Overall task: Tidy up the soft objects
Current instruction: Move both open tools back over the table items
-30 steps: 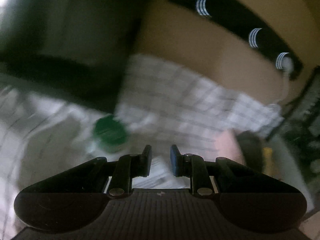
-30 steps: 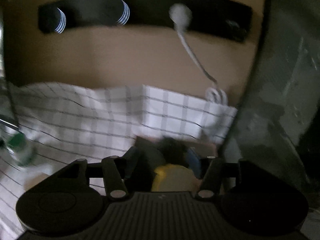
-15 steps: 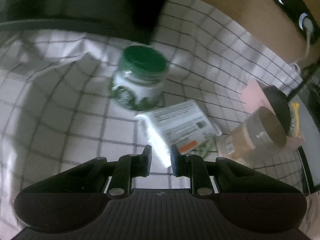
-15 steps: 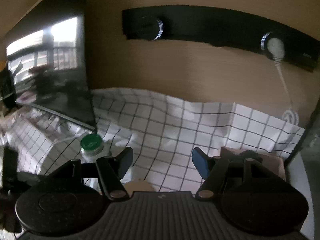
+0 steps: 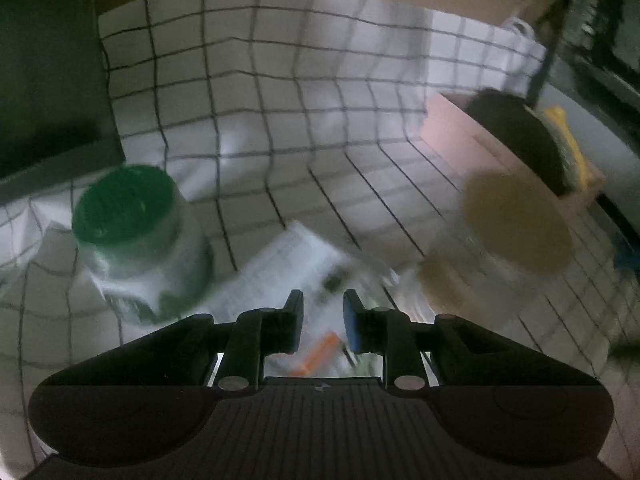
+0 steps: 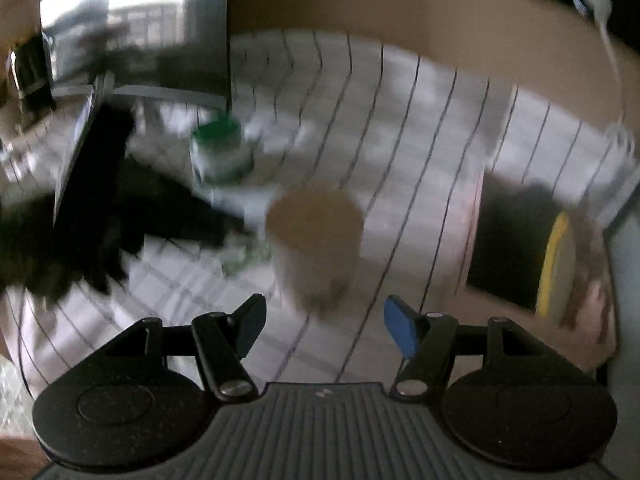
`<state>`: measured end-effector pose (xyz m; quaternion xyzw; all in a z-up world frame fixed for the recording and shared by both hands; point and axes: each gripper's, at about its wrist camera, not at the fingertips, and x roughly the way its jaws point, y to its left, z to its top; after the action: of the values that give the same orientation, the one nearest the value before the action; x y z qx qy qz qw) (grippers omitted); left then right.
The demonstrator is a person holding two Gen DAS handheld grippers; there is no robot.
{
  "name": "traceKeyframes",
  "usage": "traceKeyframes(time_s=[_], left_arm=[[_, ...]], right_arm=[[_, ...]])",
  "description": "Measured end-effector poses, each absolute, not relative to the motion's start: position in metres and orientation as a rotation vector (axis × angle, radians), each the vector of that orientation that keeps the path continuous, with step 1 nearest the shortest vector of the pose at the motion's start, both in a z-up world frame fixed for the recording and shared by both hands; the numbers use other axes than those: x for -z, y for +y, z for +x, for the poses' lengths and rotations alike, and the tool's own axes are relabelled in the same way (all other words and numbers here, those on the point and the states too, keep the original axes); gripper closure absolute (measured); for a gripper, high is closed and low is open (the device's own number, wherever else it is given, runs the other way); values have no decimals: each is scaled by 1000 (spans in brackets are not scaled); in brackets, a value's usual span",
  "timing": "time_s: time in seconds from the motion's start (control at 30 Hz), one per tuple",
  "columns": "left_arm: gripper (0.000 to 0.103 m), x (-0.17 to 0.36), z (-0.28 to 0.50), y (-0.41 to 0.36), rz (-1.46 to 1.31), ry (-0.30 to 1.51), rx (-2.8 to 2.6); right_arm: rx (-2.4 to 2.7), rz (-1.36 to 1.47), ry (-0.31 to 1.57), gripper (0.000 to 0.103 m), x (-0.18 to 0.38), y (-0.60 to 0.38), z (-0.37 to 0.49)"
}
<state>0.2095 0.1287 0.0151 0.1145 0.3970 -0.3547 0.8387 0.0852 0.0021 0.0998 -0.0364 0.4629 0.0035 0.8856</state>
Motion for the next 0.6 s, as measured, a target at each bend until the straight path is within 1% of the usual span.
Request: traceKeyframes(time_s=[0.2, 0.37, 0.6], left_arm=[[78, -13, 250, 105, 311, 824, 776], [76, -8, 281, 76, 280, 921, 860], [79, 2, 279, 79, 325, 979, 838]], right_arm=[[-28, -40, 1036, 37, -73, 14, 75], [-44, -104, 1068, 37, -63, 28, 69], [-43, -180, 1059, 37, -62, 32, 62]])
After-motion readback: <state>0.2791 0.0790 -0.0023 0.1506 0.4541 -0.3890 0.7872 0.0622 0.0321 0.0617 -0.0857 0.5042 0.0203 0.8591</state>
